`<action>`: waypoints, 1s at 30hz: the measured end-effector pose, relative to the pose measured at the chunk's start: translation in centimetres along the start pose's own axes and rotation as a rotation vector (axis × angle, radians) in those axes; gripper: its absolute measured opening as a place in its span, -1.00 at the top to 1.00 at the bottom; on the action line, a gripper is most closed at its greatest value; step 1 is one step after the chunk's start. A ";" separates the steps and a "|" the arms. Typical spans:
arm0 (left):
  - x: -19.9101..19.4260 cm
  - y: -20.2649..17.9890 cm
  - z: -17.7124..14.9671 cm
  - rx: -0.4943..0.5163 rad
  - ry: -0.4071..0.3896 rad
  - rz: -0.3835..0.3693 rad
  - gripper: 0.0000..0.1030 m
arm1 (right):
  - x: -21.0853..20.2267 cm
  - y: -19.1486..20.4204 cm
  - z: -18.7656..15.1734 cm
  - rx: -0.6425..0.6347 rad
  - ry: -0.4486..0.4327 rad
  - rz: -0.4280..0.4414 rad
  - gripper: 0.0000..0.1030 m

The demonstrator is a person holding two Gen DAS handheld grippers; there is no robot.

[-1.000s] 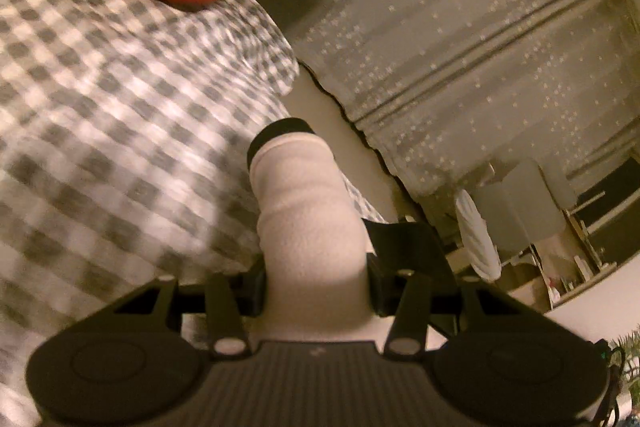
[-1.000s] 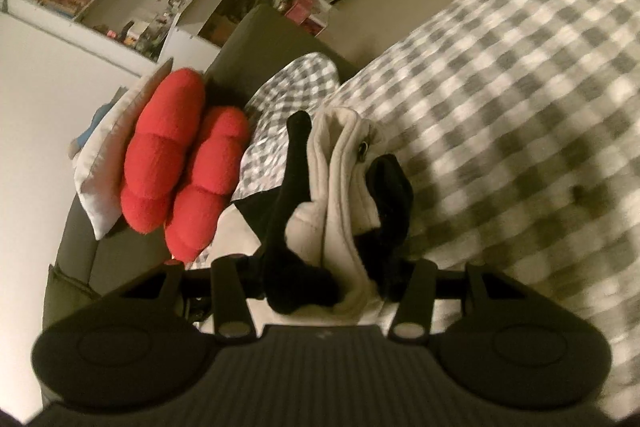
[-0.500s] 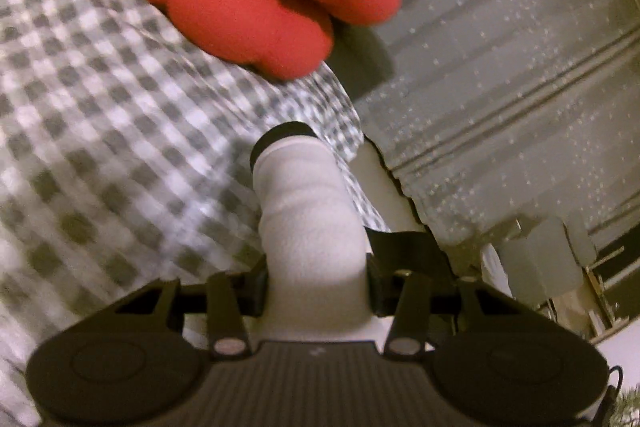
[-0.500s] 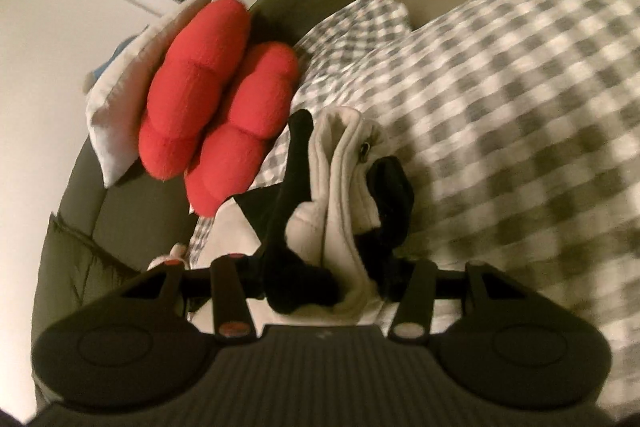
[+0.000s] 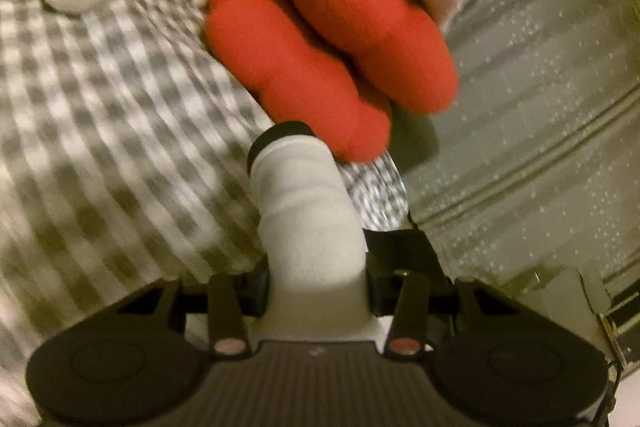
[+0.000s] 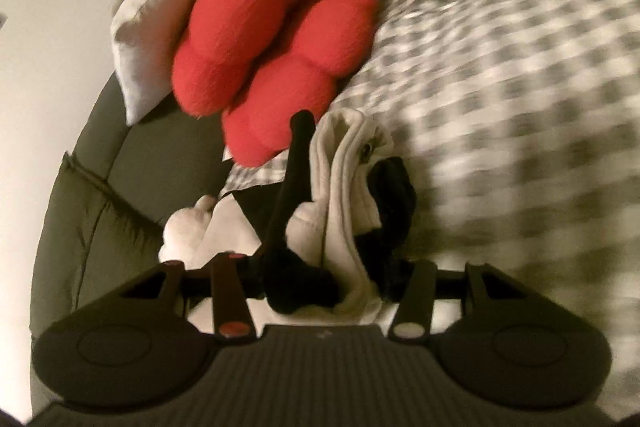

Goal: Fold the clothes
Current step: 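Lower the bundle with both tools onto the bed beside the white plush toy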

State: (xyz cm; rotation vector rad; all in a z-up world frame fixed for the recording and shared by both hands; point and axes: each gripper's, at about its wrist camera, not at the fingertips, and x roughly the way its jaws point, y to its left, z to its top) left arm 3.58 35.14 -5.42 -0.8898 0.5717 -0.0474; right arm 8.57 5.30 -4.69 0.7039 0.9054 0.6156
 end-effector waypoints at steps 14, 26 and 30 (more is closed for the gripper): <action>-6.1 7.0 6.0 -0.039 -0.234 0.136 0.14 | 13.6 7.7 -0.3 -0.123 0.167 0.139 0.00; -12.6 11.0 6.3 -0.081 -0.437 0.271 0.15 | 21.4 13.4 -4.2 -0.217 0.316 0.254 0.00; -14.7 11.9 5.6 -0.107 -0.514 0.339 0.15 | 23.5 15.2 -5.7 -0.255 0.370 0.280 0.00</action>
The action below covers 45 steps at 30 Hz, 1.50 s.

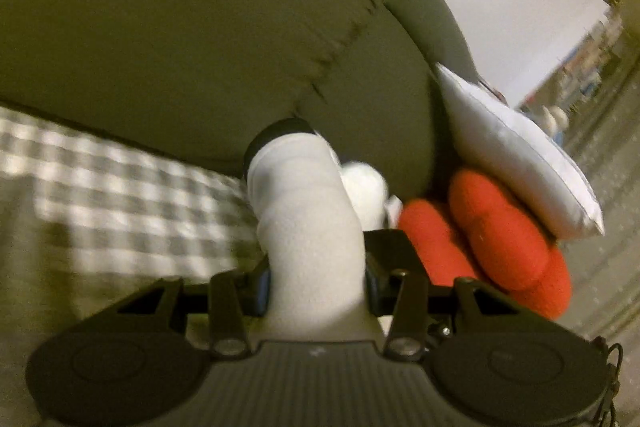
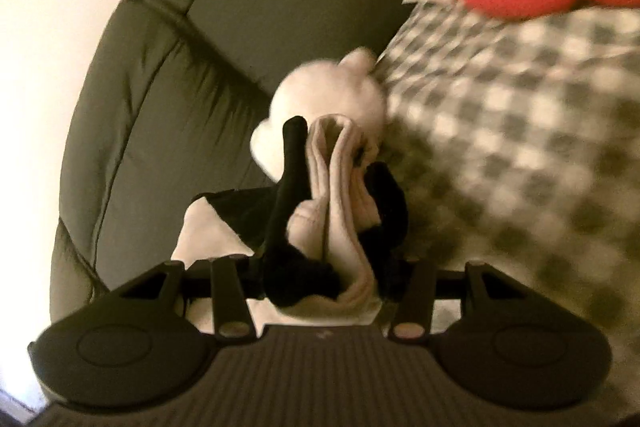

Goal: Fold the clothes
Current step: 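Lower the bundle with both tools onto the bed beside the white plush toy, then open both tools and release the folded bundle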

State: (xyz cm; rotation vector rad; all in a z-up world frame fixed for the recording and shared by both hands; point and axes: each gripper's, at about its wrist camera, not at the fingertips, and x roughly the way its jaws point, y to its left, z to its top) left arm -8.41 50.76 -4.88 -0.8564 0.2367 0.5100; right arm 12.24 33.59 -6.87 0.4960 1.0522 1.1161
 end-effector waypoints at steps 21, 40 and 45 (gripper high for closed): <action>-1.1 0.8 0.0 0.179 -0.154 0.284 -0.02 | 2.0 3.7 -0.6 -0.331 -0.038 -0.184 -0.20; 3.4 -1.1 -1.4 0.401 0.006 0.199 -0.03 | 5.9 5.3 -0.8 -0.437 -0.094 -0.272 0.65; 4.1 -1.6 -2.0 0.486 -0.003 0.221 -0.03 | 6.5 3.9 -0.9 -0.389 -0.100 -0.273 0.67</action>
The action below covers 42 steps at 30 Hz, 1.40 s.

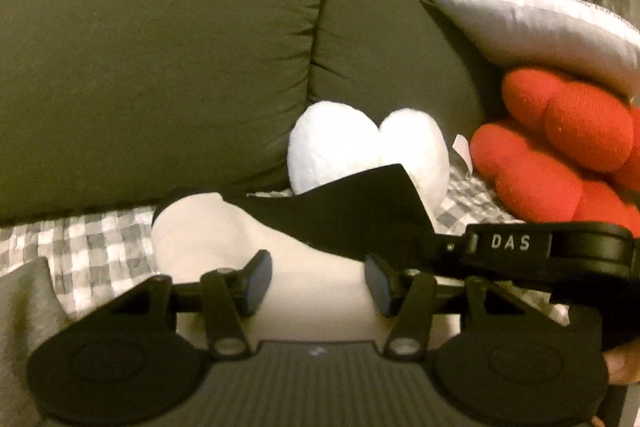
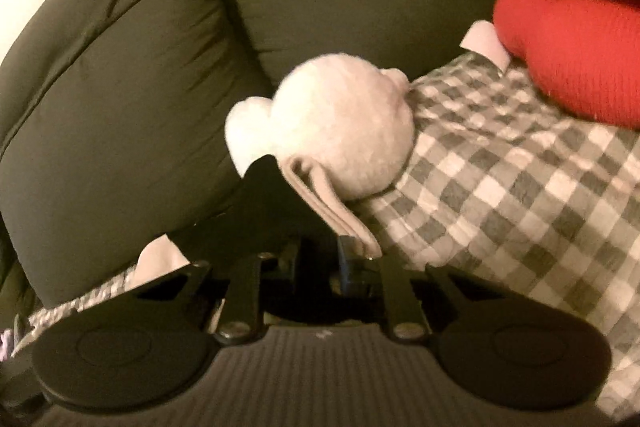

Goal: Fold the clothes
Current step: 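Open both tools and release the folded bundle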

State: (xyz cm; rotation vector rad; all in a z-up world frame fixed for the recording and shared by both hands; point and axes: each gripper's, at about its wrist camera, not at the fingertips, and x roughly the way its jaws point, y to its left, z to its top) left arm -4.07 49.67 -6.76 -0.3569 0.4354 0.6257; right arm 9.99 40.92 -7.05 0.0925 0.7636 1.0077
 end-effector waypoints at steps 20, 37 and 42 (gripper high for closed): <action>-4.4 -3.6 0.8 -0.022 0.111 0.027 -0.56 | -9.1 2.1 -0.7 -0.079 -0.035 -0.046 0.02; -6.3 -4.2 -1.4 -0.095 0.373 0.135 -0.99 | -13.4 2.2 -2.8 -0.047 0.045 -0.178 -0.45; -7.1 -4.3 -1.0 -0.090 0.361 0.158 -0.99 | -14.3 2.9 -2.7 -0.069 0.055 -0.192 -0.59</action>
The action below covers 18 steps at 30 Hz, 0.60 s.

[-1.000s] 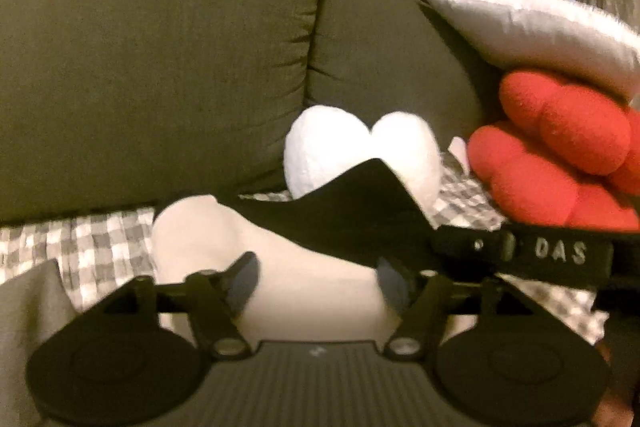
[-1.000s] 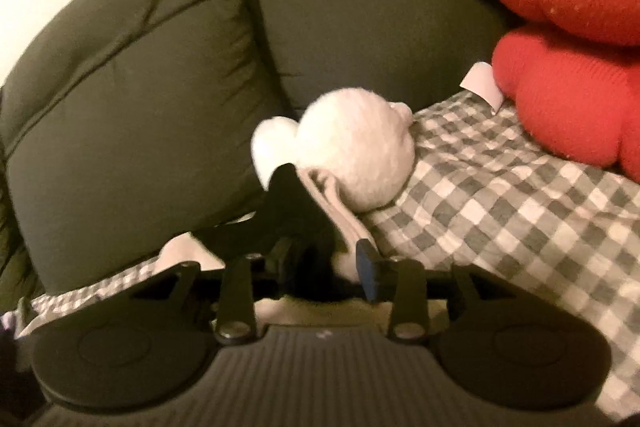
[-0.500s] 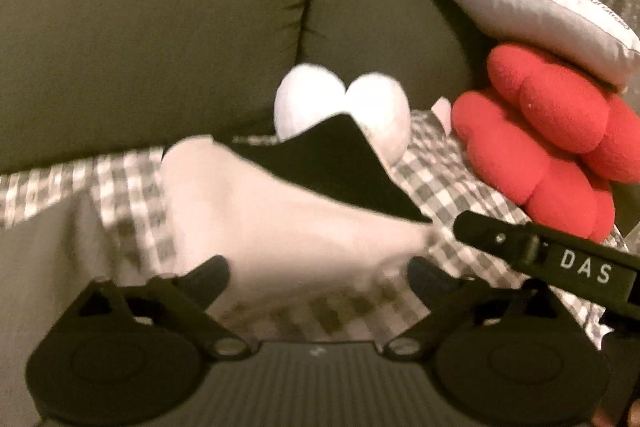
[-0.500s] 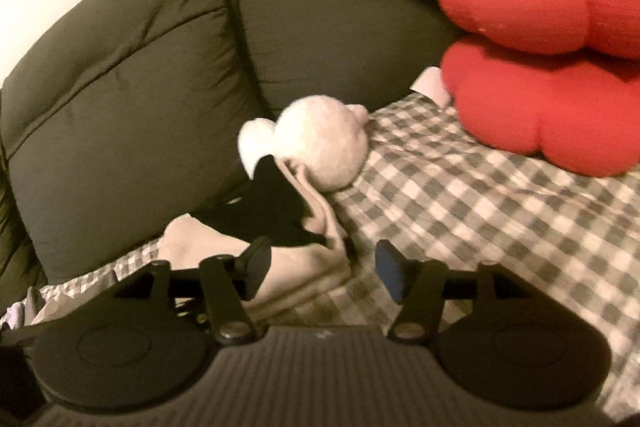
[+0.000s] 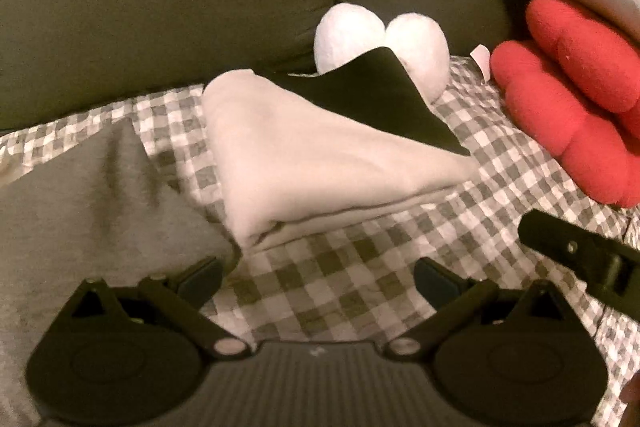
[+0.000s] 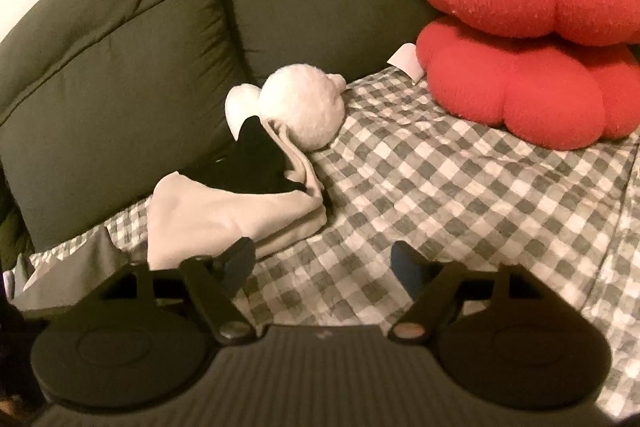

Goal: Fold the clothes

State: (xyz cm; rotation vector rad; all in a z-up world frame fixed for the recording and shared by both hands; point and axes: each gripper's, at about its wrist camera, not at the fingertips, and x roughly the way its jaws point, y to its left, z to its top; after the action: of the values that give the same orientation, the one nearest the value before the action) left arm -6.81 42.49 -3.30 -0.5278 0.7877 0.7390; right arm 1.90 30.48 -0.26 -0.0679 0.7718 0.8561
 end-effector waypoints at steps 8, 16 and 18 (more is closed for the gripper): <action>-0.7 -0.2 -0.1 0.023 -0.018 0.013 -0.99 | -0.3 0.2 0.0 -0.002 0.031 -0.020 -0.83; -0.9 -0.5 -0.3 0.034 -0.019 0.012 -0.99 | -0.7 -0.1 0.0 0.026 0.042 -0.018 -0.94; -1.0 -0.6 -0.4 0.036 -0.021 0.014 -0.99 | -0.7 -0.1 0.0 0.027 0.042 -0.020 -0.94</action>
State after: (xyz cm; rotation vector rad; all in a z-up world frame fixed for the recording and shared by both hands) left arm -7.05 41.49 -2.65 -0.4815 0.7845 0.7413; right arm 1.72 29.95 0.19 -0.0701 0.8201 0.8270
